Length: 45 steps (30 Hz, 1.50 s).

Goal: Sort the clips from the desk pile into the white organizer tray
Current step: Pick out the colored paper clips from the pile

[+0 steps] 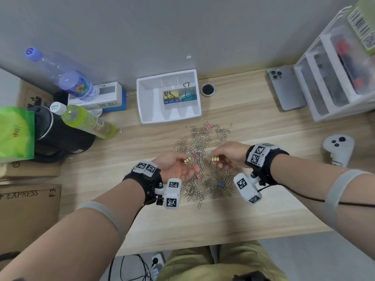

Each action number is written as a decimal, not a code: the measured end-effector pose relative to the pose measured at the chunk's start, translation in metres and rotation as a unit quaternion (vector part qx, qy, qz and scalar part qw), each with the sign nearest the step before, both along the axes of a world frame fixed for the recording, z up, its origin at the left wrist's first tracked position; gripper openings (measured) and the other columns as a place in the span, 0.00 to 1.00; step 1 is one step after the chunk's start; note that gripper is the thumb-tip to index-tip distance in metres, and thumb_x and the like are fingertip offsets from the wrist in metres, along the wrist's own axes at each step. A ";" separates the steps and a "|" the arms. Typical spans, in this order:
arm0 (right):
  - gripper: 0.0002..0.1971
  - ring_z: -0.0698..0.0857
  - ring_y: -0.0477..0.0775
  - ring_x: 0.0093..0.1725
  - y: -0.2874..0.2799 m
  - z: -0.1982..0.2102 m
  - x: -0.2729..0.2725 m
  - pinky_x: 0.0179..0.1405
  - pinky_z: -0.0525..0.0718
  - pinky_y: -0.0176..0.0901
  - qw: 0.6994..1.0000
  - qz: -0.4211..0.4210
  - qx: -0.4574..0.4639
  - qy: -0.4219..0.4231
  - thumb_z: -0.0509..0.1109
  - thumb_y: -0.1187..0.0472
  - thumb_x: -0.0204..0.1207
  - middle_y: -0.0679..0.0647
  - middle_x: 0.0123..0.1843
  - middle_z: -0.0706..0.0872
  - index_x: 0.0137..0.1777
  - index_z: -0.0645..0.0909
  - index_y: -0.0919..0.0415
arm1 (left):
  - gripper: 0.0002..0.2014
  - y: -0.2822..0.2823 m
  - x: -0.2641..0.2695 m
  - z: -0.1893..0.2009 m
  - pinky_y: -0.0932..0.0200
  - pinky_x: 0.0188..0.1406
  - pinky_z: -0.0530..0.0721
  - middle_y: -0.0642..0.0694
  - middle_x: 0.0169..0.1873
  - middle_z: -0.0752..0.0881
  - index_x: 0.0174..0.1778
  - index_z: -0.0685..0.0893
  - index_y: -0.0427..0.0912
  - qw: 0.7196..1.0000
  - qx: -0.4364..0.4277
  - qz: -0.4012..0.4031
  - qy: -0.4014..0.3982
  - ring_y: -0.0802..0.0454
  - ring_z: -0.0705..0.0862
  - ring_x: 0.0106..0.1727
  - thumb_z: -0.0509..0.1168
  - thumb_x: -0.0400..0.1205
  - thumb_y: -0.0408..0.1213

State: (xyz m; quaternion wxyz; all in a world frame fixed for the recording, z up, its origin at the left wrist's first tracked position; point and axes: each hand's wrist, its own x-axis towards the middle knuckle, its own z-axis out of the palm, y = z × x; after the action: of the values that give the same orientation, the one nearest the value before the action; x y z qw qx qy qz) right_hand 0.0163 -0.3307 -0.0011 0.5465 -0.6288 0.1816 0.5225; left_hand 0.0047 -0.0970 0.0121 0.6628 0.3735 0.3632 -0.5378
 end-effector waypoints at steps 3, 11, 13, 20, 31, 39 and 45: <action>0.13 0.82 0.48 0.29 0.001 0.002 0.004 0.27 0.78 0.37 0.999 0.018 0.016 -0.028 0.68 0.58 0.83 0.57 0.38 0.87 0.57 0.83 0.69 | 0.03 -0.012 0.000 0.002 0.62 0.29 0.85 0.41 0.39 0.84 0.52 0.73 0.38 0.998 0.014 -0.045 -0.040 0.52 0.82 0.30 0.61 0.86 0.33; 0.16 0.85 0.48 0.31 0.033 0.021 0.006 0.32 0.82 0.37 0.991 0.060 0.046 -0.113 0.74 0.47 0.76 0.53 0.38 0.91 0.51 0.88 0.61 | 0.21 -0.033 -0.001 0.002 0.54 0.38 0.85 0.39 0.39 0.82 0.62 0.78 0.33 0.995 0.027 -0.061 -0.070 0.48 0.82 0.36 0.49 0.88 0.46; 0.21 0.88 0.50 0.36 0.037 0.027 0.009 0.35 0.84 0.39 0.993 0.036 0.071 -0.084 0.70 0.46 0.79 0.59 0.47 0.92 0.55 0.86 0.66 | 0.26 -0.033 0.001 0.001 0.53 0.39 0.85 0.40 0.38 0.83 0.56 0.81 0.35 0.996 0.022 -0.056 -0.069 0.47 0.82 0.36 0.46 0.88 0.52; 0.07 0.88 0.50 0.37 -0.002 0.016 0.024 0.40 0.84 0.44 0.958 -0.055 -0.136 -0.245 0.73 0.56 0.76 0.53 0.40 0.92 0.46 0.87 0.59 | 0.14 -0.024 0.000 -0.006 0.65 0.17 0.66 0.48 0.26 0.75 0.34 0.75 0.42 0.978 0.122 -0.131 -0.109 0.55 0.67 0.22 0.59 0.85 0.41; 0.09 0.87 0.53 0.46 -0.063 -0.018 0.000 0.43 0.84 0.42 0.888 0.184 -0.278 -0.318 0.71 0.65 0.69 0.49 0.45 0.86 0.47 0.83 0.54 | 0.13 -0.063 -0.026 -0.004 0.72 0.18 0.74 0.52 0.28 0.84 0.51 0.84 0.45 0.762 0.232 -0.462 -0.390 0.65 0.79 0.19 0.77 0.74 0.39; 0.06 0.83 0.54 0.47 -0.056 -0.029 -0.014 0.50 0.81 0.43 0.849 0.195 -0.298 -0.390 0.70 0.61 0.74 0.48 0.46 0.79 0.48 0.85 0.50 | 0.11 -0.093 -0.033 -0.014 0.70 0.27 0.70 0.63 0.26 0.74 0.50 0.87 0.51 0.632 0.249 -0.517 -0.520 0.70 0.73 0.27 0.76 0.74 0.47; 0.03 0.85 0.49 0.40 -0.058 -0.024 -0.015 0.47 0.84 0.41 0.873 0.123 -0.270 -0.386 0.72 0.62 0.74 0.44 0.35 0.83 0.44 0.86 0.55 | 0.15 -0.093 -0.030 -0.018 0.65 0.35 0.79 0.64 0.30 0.78 0.48 0.88 0.53 0.597 0.243 -0.558 -0.523 0.63 0.81 0.35 0.78 0.68 0.52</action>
State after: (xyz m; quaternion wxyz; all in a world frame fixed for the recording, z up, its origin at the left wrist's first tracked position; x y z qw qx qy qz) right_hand 0.0016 -0.3884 -0.0249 0.3133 -0.9208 0.0112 0.2321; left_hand -0.0253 -0.1901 -0.0064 0.1950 0.8676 -0.2074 -0.4077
